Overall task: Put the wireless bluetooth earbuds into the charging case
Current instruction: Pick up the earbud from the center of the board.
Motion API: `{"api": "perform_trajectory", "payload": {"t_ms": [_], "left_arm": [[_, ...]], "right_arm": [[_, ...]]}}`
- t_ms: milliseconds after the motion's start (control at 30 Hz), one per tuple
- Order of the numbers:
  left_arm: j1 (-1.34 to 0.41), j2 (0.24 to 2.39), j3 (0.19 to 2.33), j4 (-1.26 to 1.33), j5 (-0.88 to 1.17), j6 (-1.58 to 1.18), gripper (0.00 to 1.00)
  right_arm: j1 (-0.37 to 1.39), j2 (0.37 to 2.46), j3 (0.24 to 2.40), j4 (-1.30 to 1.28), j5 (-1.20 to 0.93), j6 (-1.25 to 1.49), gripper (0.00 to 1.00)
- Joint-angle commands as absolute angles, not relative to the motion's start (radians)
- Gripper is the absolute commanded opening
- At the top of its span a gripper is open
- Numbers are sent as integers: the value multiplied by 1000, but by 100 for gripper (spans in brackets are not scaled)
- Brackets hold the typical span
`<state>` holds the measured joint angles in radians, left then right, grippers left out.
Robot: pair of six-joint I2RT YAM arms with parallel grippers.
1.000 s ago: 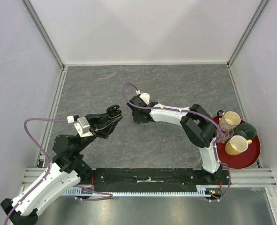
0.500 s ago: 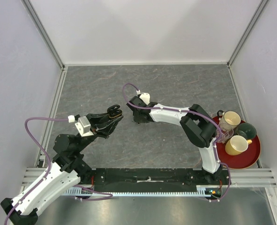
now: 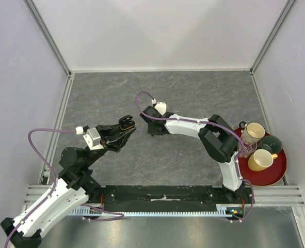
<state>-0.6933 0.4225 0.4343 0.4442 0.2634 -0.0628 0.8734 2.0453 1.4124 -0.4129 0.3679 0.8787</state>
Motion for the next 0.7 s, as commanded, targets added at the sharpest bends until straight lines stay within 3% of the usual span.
{"api": "perform_trajectory", "payload": {"t_ms": [0,667], "left_arm": [[-692,433,434,486,261,-40,2],[-692,417,425,483,255,-40,2]], "right_arm": [[876,2066,1427,-423,368,907,38],[876,2077,1417,-423,360,908,29]]}}
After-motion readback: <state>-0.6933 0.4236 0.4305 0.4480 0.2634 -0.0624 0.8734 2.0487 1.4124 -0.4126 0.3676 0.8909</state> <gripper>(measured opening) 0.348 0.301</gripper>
